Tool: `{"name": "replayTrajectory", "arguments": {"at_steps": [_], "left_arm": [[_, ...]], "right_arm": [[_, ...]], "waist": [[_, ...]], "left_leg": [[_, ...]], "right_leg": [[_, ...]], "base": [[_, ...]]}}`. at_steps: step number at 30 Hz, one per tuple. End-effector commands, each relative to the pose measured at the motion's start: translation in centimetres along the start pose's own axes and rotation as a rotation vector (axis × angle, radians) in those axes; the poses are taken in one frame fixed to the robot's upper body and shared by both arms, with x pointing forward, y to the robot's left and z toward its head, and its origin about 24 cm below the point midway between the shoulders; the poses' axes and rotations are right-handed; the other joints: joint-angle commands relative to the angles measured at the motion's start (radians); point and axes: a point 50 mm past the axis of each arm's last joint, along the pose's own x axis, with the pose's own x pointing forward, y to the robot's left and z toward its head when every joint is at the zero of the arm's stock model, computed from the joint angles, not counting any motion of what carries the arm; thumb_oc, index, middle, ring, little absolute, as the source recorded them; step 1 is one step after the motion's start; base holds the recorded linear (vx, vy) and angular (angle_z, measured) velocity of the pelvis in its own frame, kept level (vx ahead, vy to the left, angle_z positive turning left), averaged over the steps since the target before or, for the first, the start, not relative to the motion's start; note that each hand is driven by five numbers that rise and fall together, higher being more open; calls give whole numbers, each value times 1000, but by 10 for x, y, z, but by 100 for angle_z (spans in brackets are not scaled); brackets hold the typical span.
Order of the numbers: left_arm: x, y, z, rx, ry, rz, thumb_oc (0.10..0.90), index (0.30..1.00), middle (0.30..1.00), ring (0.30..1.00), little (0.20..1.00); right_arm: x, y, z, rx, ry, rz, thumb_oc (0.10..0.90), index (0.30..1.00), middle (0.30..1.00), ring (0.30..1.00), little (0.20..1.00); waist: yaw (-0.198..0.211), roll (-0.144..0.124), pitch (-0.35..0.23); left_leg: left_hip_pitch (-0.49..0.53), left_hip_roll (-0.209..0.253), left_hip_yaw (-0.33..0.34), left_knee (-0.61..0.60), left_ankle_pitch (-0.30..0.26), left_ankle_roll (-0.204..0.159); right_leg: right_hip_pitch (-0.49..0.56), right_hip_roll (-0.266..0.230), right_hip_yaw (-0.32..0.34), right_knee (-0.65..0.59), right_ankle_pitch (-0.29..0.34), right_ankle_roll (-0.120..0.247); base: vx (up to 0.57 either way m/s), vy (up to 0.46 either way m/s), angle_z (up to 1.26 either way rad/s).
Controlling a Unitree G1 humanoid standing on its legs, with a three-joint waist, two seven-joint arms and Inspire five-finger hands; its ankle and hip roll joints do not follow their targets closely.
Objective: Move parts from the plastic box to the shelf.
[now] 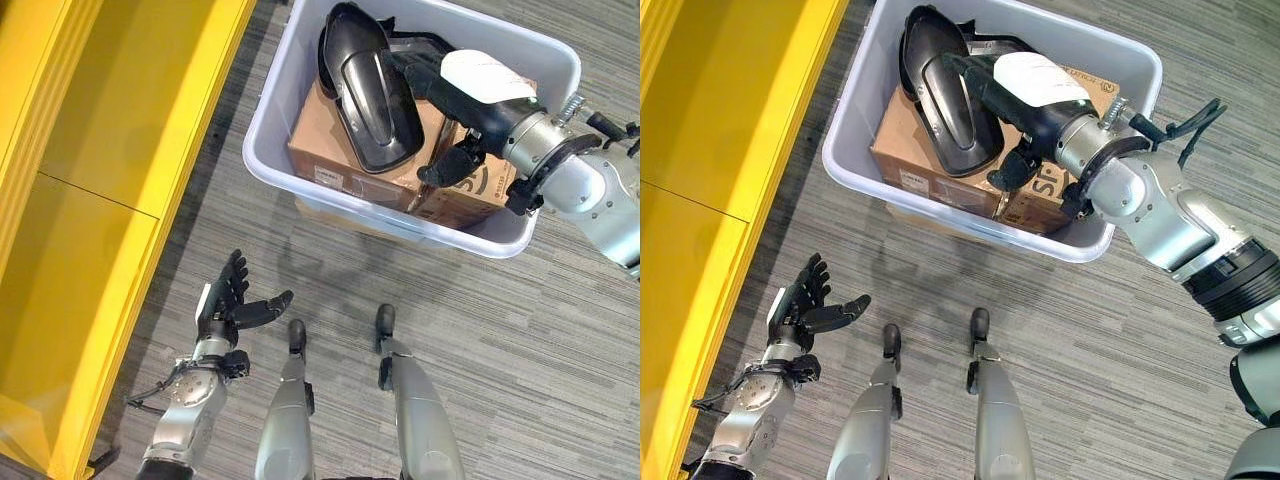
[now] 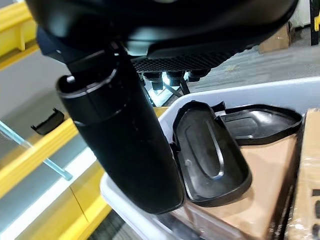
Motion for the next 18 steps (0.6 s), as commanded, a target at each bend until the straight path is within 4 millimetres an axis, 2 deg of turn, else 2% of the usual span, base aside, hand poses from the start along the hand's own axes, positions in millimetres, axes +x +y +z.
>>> {"name": "replayTrajectory", "arguments": {"at_steps": [1, 6, 18], "left_arm": [[-8, 9, 29, 40, -169, 13, 900, 1000, 1000, 1000, 1000], [-8, 13, 36, 39, -207, 59, 900, 1000, 1000, 1000, 1000], [-8, 12, 44, 84, -248, 73, 900, 1000, 1000, 1000, 1000]], "right_arm": [[-1, -52, 26, -114, -133, -205, 900, 1000, 1000, 1000, 1000], [-7, -61, 24, -189, -115, -233, 900, 1000, 1000, 1000, 1000], [-9, -68, 25, -228, -113, -287, 900, 1000, 1000, 1000, 1000]], "waist": [[12, -34, -13], [18, -43, 11], [26, -58, 11]], "left_leg": [[53, 67, -11, 81, -92, -10], [0, 64, -25, 130, -111, -10], [-89, 59, -47, 168, -125, -9]], "right_leg": [[19, -72, 31, 22, -115, 90], [-28, -76, 28, 66, -128, 86], [-119, -80, 21, 120, -147, 80]], "base": [[-12, -4, 8], [-23, -25, 7], [4, -5, 5]]}}
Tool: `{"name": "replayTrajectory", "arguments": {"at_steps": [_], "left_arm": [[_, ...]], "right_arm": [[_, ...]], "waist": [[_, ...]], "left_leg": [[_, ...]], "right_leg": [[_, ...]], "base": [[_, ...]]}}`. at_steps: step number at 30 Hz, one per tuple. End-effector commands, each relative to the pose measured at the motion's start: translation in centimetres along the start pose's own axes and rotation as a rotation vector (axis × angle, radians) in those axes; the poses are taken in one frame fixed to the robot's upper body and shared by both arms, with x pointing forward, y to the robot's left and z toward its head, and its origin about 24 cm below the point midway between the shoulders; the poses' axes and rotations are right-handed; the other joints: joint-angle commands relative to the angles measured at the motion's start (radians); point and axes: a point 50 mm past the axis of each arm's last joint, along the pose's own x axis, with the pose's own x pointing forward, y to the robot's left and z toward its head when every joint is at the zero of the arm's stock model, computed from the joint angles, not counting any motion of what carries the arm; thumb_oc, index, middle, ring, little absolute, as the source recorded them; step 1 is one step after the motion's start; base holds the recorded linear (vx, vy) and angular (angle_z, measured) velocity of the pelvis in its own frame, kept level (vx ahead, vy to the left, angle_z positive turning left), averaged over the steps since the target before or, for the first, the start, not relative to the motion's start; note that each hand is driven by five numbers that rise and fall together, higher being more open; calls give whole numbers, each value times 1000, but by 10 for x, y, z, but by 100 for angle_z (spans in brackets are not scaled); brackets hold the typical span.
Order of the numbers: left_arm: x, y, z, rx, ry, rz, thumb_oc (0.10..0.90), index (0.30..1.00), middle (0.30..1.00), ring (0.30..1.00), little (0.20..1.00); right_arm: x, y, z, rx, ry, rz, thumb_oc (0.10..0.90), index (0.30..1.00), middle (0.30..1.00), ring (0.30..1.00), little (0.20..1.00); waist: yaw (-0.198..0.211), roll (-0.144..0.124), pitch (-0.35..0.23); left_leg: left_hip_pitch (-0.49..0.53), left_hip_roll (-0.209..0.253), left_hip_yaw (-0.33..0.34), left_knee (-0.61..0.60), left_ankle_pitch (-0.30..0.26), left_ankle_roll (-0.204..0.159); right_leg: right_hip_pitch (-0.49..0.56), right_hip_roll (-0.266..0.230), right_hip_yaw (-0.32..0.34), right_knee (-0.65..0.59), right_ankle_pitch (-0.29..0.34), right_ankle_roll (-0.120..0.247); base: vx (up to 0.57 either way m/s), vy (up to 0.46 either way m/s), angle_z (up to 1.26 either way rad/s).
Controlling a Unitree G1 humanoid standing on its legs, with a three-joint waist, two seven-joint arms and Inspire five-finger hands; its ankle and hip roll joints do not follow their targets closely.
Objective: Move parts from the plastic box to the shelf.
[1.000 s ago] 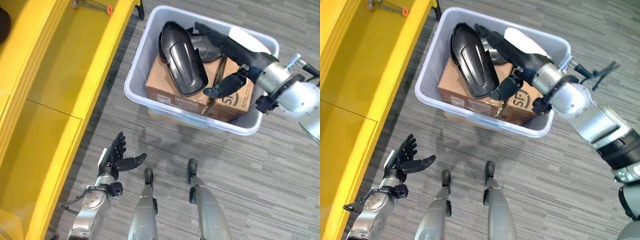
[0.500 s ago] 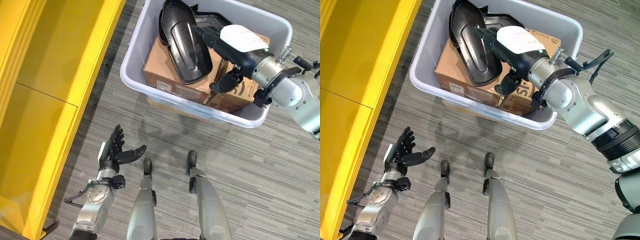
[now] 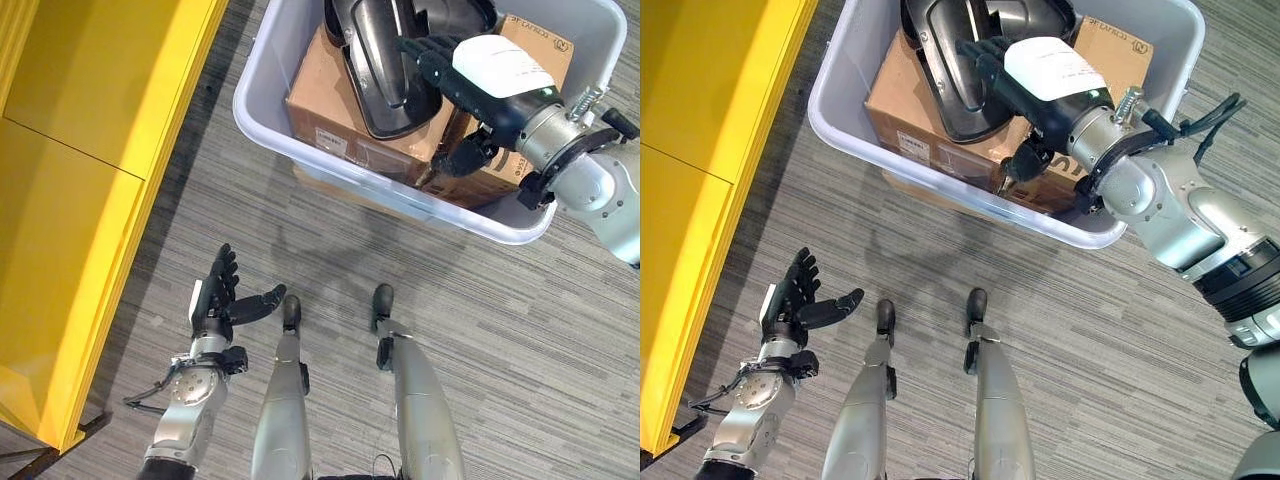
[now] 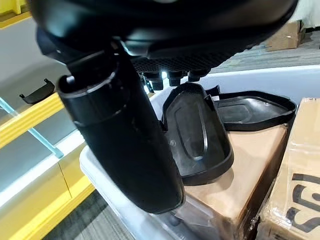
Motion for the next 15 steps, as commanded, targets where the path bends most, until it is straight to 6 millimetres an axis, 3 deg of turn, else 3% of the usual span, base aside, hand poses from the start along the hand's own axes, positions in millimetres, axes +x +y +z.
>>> {"name": "replayTrajectory", "arguments": {"at_steps": [1, 15], "left_arm": [[-6, 10, 38, 48, -207, 2, 900, 1000, 1000, 1000, 1000], [-8, 12, 40, 46, -218, 23, 900, 1000, 1000, 1000, 1000]], "right_arm": [[-1, -64, 24, -122, -122, -250, 900, 1000, 1000, 1000, 1000], [4, -75, 34, -174, -151, -284, 900, 1000, 1000, 1000, 1000]], "waist": [[18, -45, -11], [31, -64, -11]], "left_leg": [[40, 54, -16, 120, -128, -4], [2, 50, -34, 118, -128, -3]], "right_leg": [[15, -72, 50, 25, -117, 105], [-29, -77, 43, 45, -126, 102]], "base": [[33, -5, 10], [16, 1, 4]]}}
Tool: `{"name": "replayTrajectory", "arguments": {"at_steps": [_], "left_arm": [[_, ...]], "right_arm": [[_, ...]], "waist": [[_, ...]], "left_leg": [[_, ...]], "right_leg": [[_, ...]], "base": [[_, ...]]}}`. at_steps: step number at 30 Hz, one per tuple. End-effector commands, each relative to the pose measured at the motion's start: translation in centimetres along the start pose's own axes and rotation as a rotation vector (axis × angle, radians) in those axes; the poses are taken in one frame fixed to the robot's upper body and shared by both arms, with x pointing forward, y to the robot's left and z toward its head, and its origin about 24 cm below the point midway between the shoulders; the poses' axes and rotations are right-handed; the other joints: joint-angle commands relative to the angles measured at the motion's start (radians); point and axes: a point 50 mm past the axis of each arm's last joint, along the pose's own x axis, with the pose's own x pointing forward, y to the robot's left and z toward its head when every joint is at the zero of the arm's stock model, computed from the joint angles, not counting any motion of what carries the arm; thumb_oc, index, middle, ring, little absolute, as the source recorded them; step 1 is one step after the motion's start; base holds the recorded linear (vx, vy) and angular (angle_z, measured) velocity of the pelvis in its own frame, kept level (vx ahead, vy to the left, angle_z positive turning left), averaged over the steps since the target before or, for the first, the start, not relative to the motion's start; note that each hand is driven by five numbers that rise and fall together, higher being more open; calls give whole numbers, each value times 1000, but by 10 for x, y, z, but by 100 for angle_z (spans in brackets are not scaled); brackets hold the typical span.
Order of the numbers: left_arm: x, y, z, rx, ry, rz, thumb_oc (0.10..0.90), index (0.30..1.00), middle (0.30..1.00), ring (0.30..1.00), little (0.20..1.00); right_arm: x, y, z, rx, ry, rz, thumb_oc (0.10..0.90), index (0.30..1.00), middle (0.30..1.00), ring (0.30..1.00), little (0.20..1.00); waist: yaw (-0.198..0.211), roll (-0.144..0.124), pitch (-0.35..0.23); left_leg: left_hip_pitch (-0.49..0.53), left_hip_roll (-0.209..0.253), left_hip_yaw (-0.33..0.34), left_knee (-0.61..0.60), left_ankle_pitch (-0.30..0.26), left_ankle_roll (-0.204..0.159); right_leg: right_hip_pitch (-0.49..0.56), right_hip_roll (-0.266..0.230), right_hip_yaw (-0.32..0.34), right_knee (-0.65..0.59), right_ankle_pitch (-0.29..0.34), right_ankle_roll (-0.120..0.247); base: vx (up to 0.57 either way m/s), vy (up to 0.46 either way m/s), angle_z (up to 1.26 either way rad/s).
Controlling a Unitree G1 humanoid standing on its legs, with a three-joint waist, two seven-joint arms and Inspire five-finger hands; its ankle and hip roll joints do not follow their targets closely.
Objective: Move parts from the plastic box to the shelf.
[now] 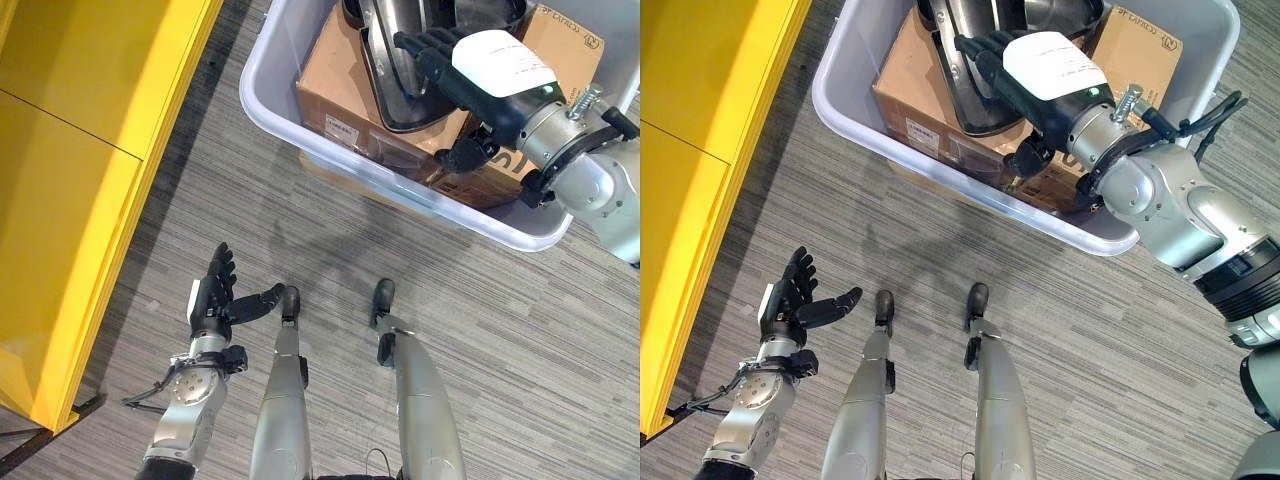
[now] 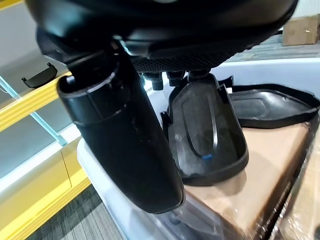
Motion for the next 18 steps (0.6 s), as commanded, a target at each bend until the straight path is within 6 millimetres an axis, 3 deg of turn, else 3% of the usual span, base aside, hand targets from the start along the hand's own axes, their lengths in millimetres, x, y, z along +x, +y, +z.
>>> {"name": "replayTrajectory", "arguments": {"at_steps": [1, 14, 18], "left_arm": [[-8, 13, 38, 46, -209, 23, 900, 1000, 1000, 1000, 1000], [-11, 15, 40, 31, -222, 56, 900, 1000, 1000, 1000, 1000], [-12, 15, 42, 15, -231, 46, 900, 1000, 1000, 1000, 1000]], "right_arm": [[6, -69, 29, -128, -138, -250, 900, 1000, 1000, 1000, 1000], [6, -78, 30, -169, -139, -276, 900, 1000, 1000, 1000, 1000], [8, -85, 19, -190, -89, -296, 900, 1000, 1000, 1000, 1000]], "waist": [[16, -55, -13], [14, -56, -13], [18, -47, -13]], "left_leg": [[50, 52, -2, 114, -132, 1], [15, 61, 0, 101, -134, -1], [-9, 62, -2, 105, -134, -5]], "right_leg": [[5, -67, 71, 23, -106, 110], [-69, -60, 75, 45, -113, 112], [-108, -64, 80, 67, -119, 111]], "base": [[14, 12, 6], [1, 1, 0], [0, 0, 0]]}}
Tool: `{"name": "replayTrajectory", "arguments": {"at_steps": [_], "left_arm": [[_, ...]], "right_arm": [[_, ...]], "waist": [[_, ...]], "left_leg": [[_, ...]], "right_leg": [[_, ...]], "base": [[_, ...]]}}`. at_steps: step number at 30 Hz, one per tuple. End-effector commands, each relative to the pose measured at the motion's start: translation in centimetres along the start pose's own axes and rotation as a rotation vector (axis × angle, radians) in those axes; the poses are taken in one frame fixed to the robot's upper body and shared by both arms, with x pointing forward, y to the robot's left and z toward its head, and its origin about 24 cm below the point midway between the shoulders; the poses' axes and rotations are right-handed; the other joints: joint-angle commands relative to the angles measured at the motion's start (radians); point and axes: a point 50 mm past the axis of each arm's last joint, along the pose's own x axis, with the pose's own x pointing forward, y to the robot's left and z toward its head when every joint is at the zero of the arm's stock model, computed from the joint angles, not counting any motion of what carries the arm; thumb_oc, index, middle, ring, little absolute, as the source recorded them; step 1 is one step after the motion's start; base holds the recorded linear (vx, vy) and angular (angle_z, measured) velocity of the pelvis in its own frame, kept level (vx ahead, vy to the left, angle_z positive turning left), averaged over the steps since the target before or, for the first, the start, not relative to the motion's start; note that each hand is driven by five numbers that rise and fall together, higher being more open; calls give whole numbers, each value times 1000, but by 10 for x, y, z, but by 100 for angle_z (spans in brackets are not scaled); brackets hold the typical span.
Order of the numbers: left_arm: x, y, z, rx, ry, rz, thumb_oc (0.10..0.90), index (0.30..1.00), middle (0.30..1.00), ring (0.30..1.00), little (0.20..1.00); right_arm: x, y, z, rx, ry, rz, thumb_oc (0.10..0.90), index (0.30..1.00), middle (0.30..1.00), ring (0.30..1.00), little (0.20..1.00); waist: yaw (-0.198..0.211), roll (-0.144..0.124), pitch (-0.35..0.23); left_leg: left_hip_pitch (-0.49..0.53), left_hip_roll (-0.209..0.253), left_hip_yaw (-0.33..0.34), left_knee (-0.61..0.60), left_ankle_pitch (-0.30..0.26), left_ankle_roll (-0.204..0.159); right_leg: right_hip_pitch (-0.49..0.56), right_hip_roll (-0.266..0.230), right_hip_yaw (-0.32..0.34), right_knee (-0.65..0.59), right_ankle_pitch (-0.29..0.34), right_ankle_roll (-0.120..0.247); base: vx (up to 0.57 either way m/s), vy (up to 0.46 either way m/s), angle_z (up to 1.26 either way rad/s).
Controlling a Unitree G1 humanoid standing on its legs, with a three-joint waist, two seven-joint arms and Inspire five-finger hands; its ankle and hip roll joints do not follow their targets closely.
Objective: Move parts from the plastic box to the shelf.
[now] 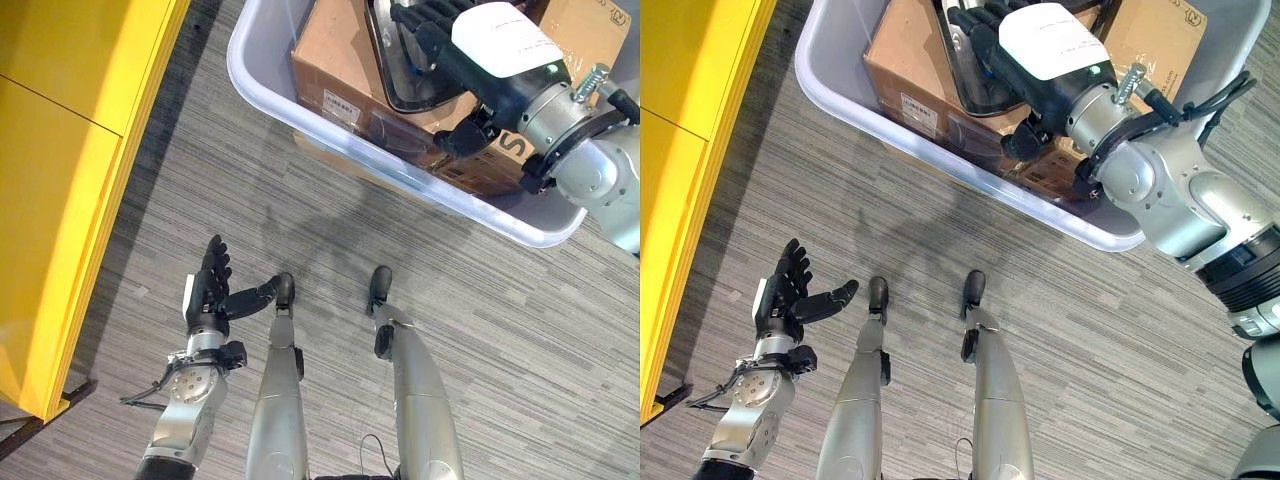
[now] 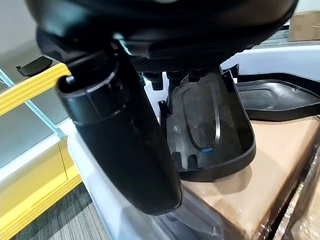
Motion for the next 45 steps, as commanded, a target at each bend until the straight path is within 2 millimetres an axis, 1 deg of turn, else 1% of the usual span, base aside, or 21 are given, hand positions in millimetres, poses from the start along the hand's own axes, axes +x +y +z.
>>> {"name": "replayTrajectory", "arguments": {"at_steps": [1, 4, 6, 11, 14, 18, 23, 27, 28, 29, 37, 45], "left_arm": [[-10, 15, 32, 27, -176, 20, 900, 1000, 1000, 1000, 1000], [-9, 16, 31, 17, -170, 27, 900, 1000, 1000, 1000, 1000], [-9, 16, 30, 11, -168, 30, 900, 1000, 1000, 1000, 1000], [-8, 15, 29, 2, -159, 27, 900, 1000, 1000, 1000, 1000], [-8, 15, 27, -6, -156, 26, 900, 1000, 1000, 1000, 1000], [-8, 14, 27, -21, -159, 33, 900, 1000, 1000, 1000, 1000], [-7, 14, 28, -29, -163, 29, 900, 1000, 1000, 1000, 1000], [-6, 13, 28, -37, -164, 26, 900, 1000, 1000, 1000, 1000], [-6, 13, 28, -40, -165, 26, 900, 1000, 1000, 1000, 1000], [-6, 13, 28, -42, -165, 28, 900, 1000, 1000, 1000, 1000], [-6, 12, 27, -51, -167, 37, 900, 1000, 1000, 1000, 1000], [-6, 11, 28, -52, -171, 37, 900, 1000, 1000, 1000, 1000]], "right_arm": [[4, -69, 11, -142, -71, -245, 900, 1000, 1000, 1000, 1000], [5, -68, 9, -142, -62, -242, 900, 1000, 1000, 1000, 1000], [7, -70, 11, -149, -68, -244, 900, 1000, 1000, 1000, 1000], [8, -82, 9, -157, -59, -293, 900, 1000, 1000, 1000, 1000], [9, -90, 7, -173, -47, -315, 900, 1000, 1000, 1000, 1000], [9, -96, 10, -175, -62, -341, 900, 1000, 1000, 1000, 1000], [11, -98, 8, -177, -52, -340, 900, 1000, 1000, 1000, 1000], [11, -99, 2, -197, -24, -337, 900, 1000, 1000, 1000, 1000], [12, -99, 0, -205, -14, -336, 831, 904, 904, 904, 904], [12, -99, -1, -207, -9, -339, 400, 300, 300, 300, 300], [12, -97, -5, -228, 5, -320, 400, 300, 300, 300, 300], [13, -87, -10, -232, 28, -289, 400, 300, 300, 300, 300]], "waist": [[19, -21, -12], [20, -19, -12], [22, -17, -12], [22, -9, -12], [22, -9, -12], [20, -11, -12], [25, -13, -12], [29, -11, -12], [31, -11, -12], [30, -10, -12], [30, -13, -12], [31, -11, -12]], "left_leg": [[80, 67, -7, 95, -138, -1], [69, 67, -11, 101, -139, -2], [54, 65, -13, 107, -140, -3], [36, 62, -18, 114, -142, -4], [37, 62, -17, 113, -141, -5], [41, 61, -19, 113, -143, -7], [38, 59, -25, 114, -143, -8], [35, 56, -28, 117, -145, -9], [38, 54, -30, 119, -146, -9], [40, 53, -31, 118, -146, -9], [40, 50, -36, 118, -148, -9], [17, 46, -41, 123, -147, -10]], "right_leg": [[-14, -58, 74, 57, -123, 113], [-27, -59, 75, 66, -125, 113], [-47, -59, 79, 78, -126, 112], [-73, -67, 79, 97, -128, 115], [-78, -67, 82, 106, -133, 114], [-83, -72, 85, 118, -137, 115], [-95, -76, 87, 134, -141, 115], [-100, -79, 90, 145, -145, 116], [-101, -81, 93, 152, -147, 117], [-101, -81, 94, 153, -148, 116], [-108, -83, 98, 167, -151, 118], [-127, -88, 98, 172, -152, 118]], "base": [[0, 0, 0], [0, 0, 0], [0, 0, 0], [0, 0, 0], [0, 0, 0], [0, 0, 0], [0, -8, 5], [0, -4, 2], [2, -1, 4], [2, -1, 4], [3, 2, 3], [0, 0, 0]]}}
